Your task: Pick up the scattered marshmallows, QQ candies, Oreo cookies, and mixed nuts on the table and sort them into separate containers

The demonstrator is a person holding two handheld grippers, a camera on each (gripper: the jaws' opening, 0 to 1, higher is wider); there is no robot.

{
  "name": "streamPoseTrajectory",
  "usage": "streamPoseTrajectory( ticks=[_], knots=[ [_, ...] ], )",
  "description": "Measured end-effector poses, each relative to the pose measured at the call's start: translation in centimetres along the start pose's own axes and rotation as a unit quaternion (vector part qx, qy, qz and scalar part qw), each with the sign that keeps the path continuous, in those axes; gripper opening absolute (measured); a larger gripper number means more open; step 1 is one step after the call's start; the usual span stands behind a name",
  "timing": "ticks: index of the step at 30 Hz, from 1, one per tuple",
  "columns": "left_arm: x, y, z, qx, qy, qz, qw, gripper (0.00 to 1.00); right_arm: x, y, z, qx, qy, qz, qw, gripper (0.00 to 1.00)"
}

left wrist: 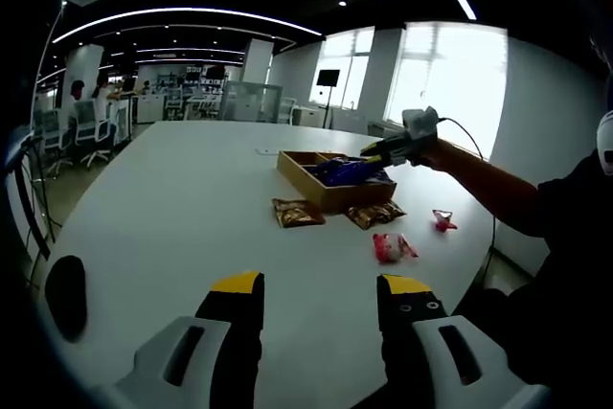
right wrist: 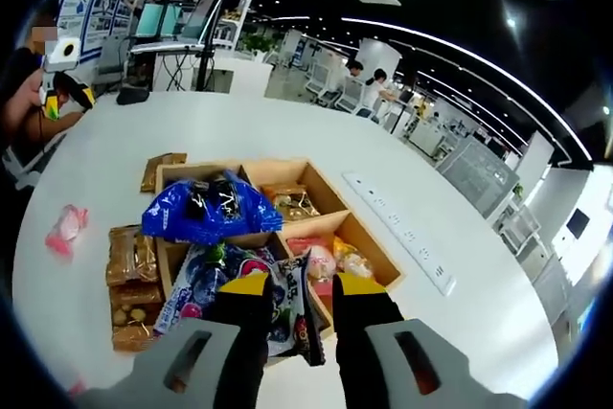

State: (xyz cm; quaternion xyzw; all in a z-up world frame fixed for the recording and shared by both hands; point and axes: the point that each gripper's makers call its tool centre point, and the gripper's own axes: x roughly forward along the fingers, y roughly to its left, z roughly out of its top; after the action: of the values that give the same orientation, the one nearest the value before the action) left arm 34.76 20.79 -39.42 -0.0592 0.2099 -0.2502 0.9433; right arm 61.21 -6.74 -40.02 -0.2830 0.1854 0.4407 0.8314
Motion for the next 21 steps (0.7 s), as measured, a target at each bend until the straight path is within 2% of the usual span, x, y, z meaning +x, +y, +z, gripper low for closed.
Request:
streamPoseTrajectory(
  ticks=[21],
  knots=[
    [0.0,-0.3,0.0,0.003,0.001,0.003,1.0000,0.53,-3.4,2.1,0.9,0.039,-0.049,0.004,0.9980,0.25]
  ],
)
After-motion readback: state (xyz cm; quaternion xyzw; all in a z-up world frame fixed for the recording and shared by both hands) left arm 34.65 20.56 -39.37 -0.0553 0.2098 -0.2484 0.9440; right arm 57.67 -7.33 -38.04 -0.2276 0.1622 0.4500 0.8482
